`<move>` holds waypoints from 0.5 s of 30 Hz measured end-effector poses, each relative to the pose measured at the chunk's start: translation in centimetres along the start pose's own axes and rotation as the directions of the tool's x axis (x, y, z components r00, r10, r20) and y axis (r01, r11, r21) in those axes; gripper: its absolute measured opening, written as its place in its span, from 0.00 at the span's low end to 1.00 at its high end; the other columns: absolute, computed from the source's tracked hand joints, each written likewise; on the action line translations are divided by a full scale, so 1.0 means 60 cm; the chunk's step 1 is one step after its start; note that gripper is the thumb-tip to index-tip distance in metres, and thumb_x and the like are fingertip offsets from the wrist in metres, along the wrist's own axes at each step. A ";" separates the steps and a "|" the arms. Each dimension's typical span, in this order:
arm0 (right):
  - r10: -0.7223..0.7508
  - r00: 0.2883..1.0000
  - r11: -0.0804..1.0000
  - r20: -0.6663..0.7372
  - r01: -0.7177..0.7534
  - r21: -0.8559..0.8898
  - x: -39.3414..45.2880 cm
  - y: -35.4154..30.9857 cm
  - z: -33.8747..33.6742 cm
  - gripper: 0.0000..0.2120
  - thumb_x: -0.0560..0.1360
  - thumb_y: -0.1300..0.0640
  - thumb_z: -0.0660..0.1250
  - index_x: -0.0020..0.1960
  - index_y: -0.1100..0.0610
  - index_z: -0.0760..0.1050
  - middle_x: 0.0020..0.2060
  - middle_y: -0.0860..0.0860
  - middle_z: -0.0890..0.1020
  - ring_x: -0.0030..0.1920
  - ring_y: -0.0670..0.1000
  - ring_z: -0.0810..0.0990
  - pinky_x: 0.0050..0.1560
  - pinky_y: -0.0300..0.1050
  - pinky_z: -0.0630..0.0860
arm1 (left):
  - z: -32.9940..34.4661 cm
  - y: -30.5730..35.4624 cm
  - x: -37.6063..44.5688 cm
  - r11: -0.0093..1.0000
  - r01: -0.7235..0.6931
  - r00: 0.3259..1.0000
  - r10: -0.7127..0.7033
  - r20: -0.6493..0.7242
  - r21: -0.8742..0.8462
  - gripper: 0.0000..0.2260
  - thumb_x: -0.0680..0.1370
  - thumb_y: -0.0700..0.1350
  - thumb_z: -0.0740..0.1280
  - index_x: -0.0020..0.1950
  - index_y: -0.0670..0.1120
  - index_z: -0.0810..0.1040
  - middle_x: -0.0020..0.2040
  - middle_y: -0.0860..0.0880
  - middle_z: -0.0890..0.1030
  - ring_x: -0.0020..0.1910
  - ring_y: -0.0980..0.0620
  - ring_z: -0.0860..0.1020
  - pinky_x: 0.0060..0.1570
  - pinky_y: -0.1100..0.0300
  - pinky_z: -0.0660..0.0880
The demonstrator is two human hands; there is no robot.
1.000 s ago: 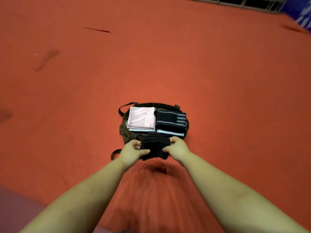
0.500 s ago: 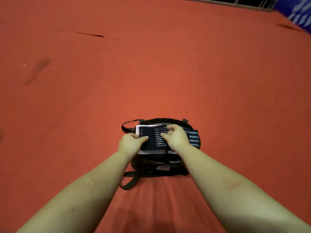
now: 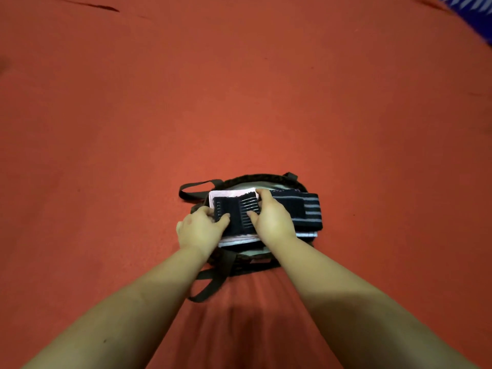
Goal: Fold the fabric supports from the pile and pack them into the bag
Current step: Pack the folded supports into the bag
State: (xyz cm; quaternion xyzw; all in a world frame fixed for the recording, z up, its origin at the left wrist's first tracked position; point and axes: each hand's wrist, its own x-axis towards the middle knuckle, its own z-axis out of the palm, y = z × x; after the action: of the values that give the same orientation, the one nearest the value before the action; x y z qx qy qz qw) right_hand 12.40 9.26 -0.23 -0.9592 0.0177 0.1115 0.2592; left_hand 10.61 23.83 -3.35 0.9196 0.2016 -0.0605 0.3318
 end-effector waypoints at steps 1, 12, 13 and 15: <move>-0.037 0.999 0.999 -0.004 0.037 -0.030 0.000 0.002 -0.002 0.24 0.77 0.57 0.63 0.71 0.56 0.61 0.59 0.54 0.76 0.59 0.56 0.74 0.58 0.51 0.72 | 0.000 0.003 -0.003 1.000 -0.001 1.000 0.002 -0.028 0.013 0.15 0.74 0.57 0.67 0.56 0.49 0.76 0.49 0.51 0.81 0.57 0.47 0.75 0.57 0.53 0.64; -0.287 0.892 0.737 0.350 0.439 -0.514 -0.018 0.040 0.002 0.25 0.82 0.47 0.49 0.77 0.52 0.51 0.77 0.50 0.48 0.77 0.52 0.46 0.74 0.52 0.44 | 0.005 0.011 -0.037 0.644 -0.566 0.819 0.513 0.257 0.515 0.18 0.76 0.48 0.61 0.62 0.41 0.78 0.63 0.43 0.77 0.61 0.43 0.76 0.62 0.49 0.69; -0.287 0.890 0.748 0.354 0.439 -0.498 -0.019 0.041 0.000 0.25 0.82 0.47 0.49 0.77 0.52 0.51 0.77 0.50 0.48 0.77 0.52 0.46 0.75 0.52 0.43 | 0.006 0.014 -0.037 0.623 -0.565 0.815 0.523 0.249 0.541 0.18 0.77 0.49 0.60 0.61 0.42 0.79 0.62 0.43 0.78 0.60 0.43 0.77 0.62 0.50 0.68; -0.321 0.887 0.760 0.331 0.450 -0.469 -0.014 0.042 -0.009 0.26 0.82 0.46 0.50 0.77 0.52 0.52 0.77 0.51 0.50 0.76 0.52 0.48 0.75 0.51 0.42 | 0.007 0.021 -0.029 0.601 -0.550 0.816 0.534 0.220 0.580 0.18 0.73 0.52 0.57 0.48 0.44 0.84 0.49 0.46 0.83 0.48 0.46 0.81 0.54 0.54 0.67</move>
State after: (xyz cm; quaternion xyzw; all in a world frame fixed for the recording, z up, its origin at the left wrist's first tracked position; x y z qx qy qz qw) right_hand 11.46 6.80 -0.79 -0.9556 -0.2431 0.1663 0.0004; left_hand 9.53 22.12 -2.50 0.9919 -0.1221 -0.0307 0.0156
